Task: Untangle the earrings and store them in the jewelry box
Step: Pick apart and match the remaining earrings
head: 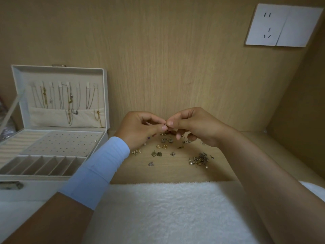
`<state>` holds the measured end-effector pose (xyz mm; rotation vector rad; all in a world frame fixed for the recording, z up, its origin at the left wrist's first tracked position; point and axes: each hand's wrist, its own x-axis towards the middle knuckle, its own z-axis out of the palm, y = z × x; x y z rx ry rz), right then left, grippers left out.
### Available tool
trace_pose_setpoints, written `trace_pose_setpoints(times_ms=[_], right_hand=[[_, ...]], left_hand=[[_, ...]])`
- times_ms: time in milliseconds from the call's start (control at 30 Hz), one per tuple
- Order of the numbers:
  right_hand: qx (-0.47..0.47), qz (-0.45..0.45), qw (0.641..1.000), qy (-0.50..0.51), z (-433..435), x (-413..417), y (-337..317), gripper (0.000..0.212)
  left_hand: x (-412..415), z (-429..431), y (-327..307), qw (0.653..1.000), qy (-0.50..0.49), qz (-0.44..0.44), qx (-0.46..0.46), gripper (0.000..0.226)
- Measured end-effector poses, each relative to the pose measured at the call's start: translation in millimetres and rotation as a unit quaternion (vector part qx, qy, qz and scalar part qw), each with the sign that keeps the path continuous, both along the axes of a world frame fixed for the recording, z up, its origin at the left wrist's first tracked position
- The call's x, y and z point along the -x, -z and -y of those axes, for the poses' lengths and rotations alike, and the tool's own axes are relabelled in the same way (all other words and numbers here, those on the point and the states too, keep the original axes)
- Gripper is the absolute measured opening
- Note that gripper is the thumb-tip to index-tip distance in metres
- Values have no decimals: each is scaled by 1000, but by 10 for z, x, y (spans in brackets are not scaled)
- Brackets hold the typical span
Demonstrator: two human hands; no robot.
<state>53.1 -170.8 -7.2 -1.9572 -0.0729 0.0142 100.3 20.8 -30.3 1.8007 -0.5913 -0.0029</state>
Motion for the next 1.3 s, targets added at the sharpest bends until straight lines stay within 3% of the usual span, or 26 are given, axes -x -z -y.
trace_pose_setpoints(times_ms=[133, 200, 300, 400, 633, 800, 933, 1067, 1300], right_hand=[[49, -9, 999, -1, 26, -3, 7, 9], [132, -13, 991, -18, 32, 0, 22, 9], [315, -31, 944, -92, -25, -8, 119, 5], [382, -57, 914, -123, -116, -13, 215, 4], [405, -58, 902, -135, -147, -12, 245, 11], [347, -22, 933, -91, 37, 54, 37, 12], [373, -41, 924, -79, 345, 189, -109, 10], [399, -97, 909, -65, 532, 306, -94, 11], [483, -180, 856, -28, 540, 300, 38, 42]], left_hand=[[-12, 14, 36, 999, 11, 19, -32, 14], [-39, -15, 49, 986, 25, 52, -154, 13], [-41, -61, 55, 926, 61, 66, -367, 9], [-38, -58, 101, 892, 98, 32, -440, 18], [-59, -79, 132, 875, 125, 40, -465, 19], [14, -6, 58, 914, 102, 68, -386, 12], [119, 230, 53, 930, 112, 69, -344, 13], [209, 588, 92, 905, 140, 87, -392, 17], [237, 829, 189, 874, 118, 136, -452, 15]])
